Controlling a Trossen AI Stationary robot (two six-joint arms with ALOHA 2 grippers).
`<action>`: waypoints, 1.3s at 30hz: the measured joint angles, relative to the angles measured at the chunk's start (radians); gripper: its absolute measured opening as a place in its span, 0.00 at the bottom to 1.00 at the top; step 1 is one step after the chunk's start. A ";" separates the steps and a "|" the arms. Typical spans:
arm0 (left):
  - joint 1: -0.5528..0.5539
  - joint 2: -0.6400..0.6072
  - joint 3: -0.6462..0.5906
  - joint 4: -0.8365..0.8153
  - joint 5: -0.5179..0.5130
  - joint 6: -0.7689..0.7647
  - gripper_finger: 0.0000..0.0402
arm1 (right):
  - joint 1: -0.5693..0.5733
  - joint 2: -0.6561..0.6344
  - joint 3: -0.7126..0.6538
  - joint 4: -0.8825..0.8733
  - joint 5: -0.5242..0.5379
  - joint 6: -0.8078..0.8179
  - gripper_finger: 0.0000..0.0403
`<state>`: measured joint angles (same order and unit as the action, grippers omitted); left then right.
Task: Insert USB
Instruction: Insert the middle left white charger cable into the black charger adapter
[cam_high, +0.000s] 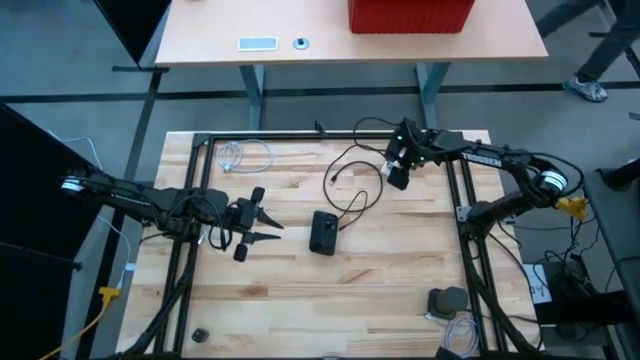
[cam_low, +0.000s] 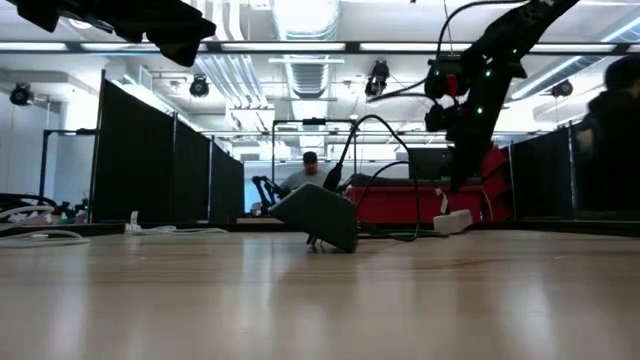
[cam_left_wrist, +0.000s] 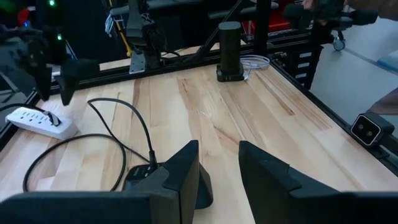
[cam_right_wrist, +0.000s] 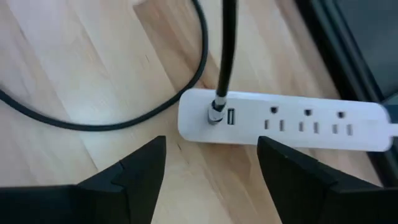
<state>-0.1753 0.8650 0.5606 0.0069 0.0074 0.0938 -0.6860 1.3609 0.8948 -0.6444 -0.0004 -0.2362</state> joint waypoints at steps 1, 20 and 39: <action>0.000 0.000 0.000 -0.002 0.000 0.002 0.26 | 0.007 -0.015 0.000 -0.010 0.000 0.012 0.59; 0.297 0.138 0.221 -0.874 -0.262 -0.572 0.17 | 0.529 -0.122 0.000 0.195 -0.008 0.216 0.59; 0.252 0.283 0.082 -1.109 -0.117 -1.024 0.37 | 0.750 -0.022 0.001 0.429 -0.002 0.268 0.59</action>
<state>0.0766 1.1484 0.6423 -1.1019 -0.1099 -0.9307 0.0637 1.3392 0.8959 -0.2155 -0.0024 0.0322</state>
